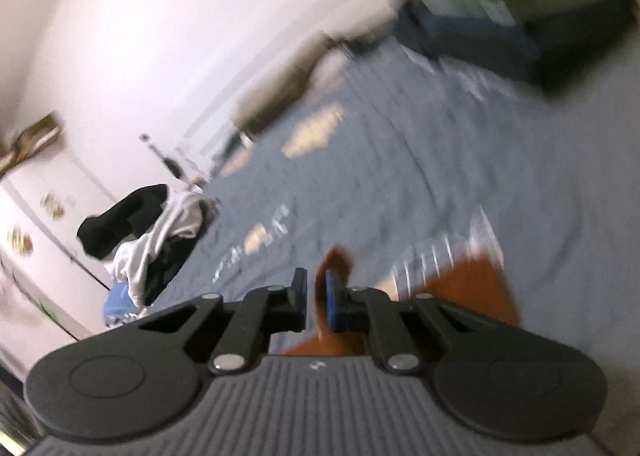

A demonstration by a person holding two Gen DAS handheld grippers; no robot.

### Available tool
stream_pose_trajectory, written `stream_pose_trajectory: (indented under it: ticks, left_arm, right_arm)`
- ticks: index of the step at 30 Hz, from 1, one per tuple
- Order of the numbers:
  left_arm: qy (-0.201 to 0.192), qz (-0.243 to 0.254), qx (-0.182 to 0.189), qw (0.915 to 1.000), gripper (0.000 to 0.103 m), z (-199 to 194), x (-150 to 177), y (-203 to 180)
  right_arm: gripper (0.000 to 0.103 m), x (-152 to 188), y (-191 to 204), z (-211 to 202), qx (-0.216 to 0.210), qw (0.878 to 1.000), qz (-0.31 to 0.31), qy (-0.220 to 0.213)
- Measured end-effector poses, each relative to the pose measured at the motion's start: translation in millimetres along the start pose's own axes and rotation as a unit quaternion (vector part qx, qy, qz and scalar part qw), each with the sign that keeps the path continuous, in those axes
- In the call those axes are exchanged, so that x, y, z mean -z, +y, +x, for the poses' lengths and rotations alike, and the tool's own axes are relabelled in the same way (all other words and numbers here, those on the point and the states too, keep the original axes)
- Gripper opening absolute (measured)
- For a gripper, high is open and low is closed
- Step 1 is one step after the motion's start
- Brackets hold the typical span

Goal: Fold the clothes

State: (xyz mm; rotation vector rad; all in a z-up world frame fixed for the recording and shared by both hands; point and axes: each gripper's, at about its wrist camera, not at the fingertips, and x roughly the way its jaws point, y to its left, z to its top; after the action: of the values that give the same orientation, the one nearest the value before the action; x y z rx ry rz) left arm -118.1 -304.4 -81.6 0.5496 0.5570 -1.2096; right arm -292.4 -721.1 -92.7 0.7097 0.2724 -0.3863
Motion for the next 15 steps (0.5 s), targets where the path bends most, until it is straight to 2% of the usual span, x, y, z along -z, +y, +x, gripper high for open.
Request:
stream_pose_trajectory:
  ticks: [2, 6, 11, 12, 14, 15]
  left_arm:
    - [0.001, 0.003, -0.001, 1.0000, 0.049, 0.2, -0.1, -0.8]
    - [0.001, 0.008, -0.001, 1.0000, 0.049, 0.4, -0.3, -2.3]
    - [0.002, 0.010, -0.003, 0.9999, 0.050, 0.8, 0.0, -2.9]
    - [0.003, 0.011, -0.003, 0.9999, 0.050, 1.2, -0.1, -3.1]
    - [0.004, 0.012, -0.003, 0.9999, 0.050, 1.9, -0.3, -3.9]
    - [0.004, 0.013, -0.002, 0.9999, 0.050, 1.9, -0.2, -4.2]
  right_arm:
    - [0.009, -0.6, 3.6, 0.2, 0.021, 0.999, -0.039, 0.004]
    - [0.010, 8.9, -14.9, 13.7, 0.063, 0.996, -0.023, 0.052]
    - [0.015, 18.0, -26.3, 13.9, 0.081, 0.995, -0.018, 0.060]
    - [0.018, 17.0, -27.7, 13.2, 0.079, 0.995, -0.014, 0.054]
    - [0.038, 17.2, -28.0, 13.1, 0.078, 0.996, -0.009, 0.046]
    - [0.042, 17.6, -27.6, 15.1, 0.080, 0.996, -0.011, 0.047]
